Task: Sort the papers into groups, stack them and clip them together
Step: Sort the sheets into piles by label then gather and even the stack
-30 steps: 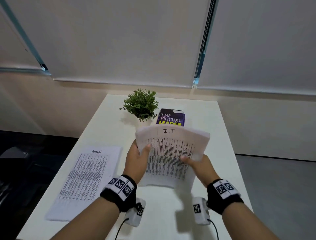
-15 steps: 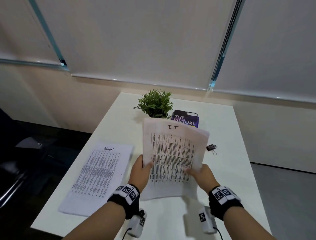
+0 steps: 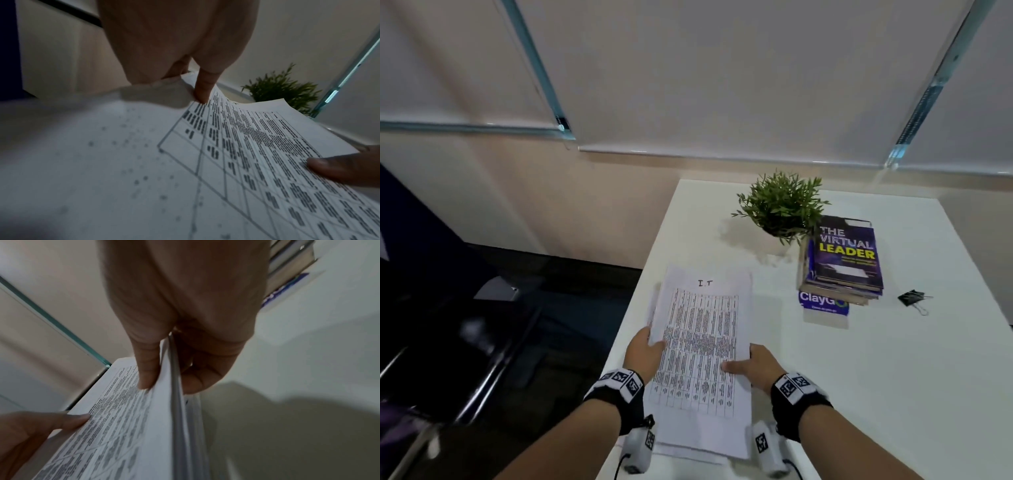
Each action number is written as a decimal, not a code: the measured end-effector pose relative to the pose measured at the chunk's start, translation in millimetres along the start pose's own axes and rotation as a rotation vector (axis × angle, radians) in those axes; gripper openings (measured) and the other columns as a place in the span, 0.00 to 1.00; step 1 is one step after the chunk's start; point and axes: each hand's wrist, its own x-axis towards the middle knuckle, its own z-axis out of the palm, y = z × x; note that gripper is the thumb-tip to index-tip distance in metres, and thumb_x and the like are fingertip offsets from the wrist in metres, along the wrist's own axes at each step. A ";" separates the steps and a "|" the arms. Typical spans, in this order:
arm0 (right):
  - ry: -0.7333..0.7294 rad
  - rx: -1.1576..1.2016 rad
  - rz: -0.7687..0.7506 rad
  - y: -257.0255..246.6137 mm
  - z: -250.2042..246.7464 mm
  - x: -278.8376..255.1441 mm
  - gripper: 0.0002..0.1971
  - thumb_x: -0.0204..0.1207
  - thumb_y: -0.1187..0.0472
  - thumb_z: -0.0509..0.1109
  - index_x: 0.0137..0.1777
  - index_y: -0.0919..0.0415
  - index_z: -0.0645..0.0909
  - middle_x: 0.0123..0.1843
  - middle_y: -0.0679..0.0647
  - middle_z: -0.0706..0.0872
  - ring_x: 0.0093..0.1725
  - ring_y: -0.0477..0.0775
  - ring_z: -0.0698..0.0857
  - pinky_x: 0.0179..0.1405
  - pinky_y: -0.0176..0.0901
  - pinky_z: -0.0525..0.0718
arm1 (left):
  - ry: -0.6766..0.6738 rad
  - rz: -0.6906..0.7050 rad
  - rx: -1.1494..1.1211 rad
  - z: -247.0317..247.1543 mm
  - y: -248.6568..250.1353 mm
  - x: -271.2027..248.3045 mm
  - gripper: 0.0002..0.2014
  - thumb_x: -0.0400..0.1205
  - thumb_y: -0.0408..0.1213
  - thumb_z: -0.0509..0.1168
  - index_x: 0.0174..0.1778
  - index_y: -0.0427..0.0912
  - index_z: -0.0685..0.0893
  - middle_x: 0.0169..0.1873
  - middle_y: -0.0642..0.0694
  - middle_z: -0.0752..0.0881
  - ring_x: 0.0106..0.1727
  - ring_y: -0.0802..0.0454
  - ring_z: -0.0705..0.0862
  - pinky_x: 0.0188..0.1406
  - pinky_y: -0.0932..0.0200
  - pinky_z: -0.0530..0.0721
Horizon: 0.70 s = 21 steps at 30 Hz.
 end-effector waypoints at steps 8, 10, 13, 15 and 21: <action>0.121 -0.318 0.107 17.1 41.4 28.5 0.17 0.73 0.49 0.77 0.43 0.58 0.72 0.45 0.55 0.80 0.43 0.52 0.82 0.40 0.40 0.79 | -0.039 -0.191 0.525 -12.8 -55.1 42.3 0.26 0.81 0.42 0.67 0.73 0.37 0.72 0.72 0.36 0.72 0.72 0.38 0.73 0.68 0.49 0.75; 0.198 -0.240 0.123 17.6 43.2 28.8 0.17 0.73 0.52 0.77 0.48 0.58 0.72 0.46 0.54 0.78 0.47 0.53 0.82 0.44 0.41 0.77 | -0.037 -0.197 0.423 -12.2 -55.9 46.0 0.29 0.80 0.39 0.69 0.75 0.35 0.69 0.73 0.35 0.69 0.72 0.37 0.72 0.69 0.49 0.74; 0.220 -0.099 0.162 16.8 47.8 32.7 0.19 0.71 0.57 0.78 0.31 0.59 0.70 0.31 0.56 0.74 0.27 0.48 0.75 0.34 0.40 0.71 | -0.103 -0.255 0.288 -15.0 -53.5 52.9 0.27 0.80 0.36 0.67 0.73 0.31 0.69 0.63 0.35 0.79 0.56 0.39 0.82 0.51 0.52 0.82; 0.211 0.017 0.219 15.0 50.8 32.2 0.16 0.67 0.60 0.80 0.33 0.70 0.78 0.34 0.72 0.80 0.35 0.53 0.86 0.31 0.44 0.73 | -0.146 -0.299 0.198 -17.1 -52.8 54.7 0.27 0.81 0.35 0.65 0.74 0.28 0.68 0.48 0.39 0.82 0.42 0.46 0.81 0.37 0.57 0.78; 0.151 0.140 0.268 23.8 49.2 25.6 0.27 0.70 0.61 0.79 0.24 0.56 0.60 0.21 0.52 0.63 0.19 0.50 0.64 0.23 0.37 0.64 | -0.208 -0.267 0.076 -9.2 -52.7 44.7 0.24 0.84 0.33 0.63 0.77 0.35 0.70 0.71 0.39 0.78 0.62 0.42 0.80 0.60 0.55 0.78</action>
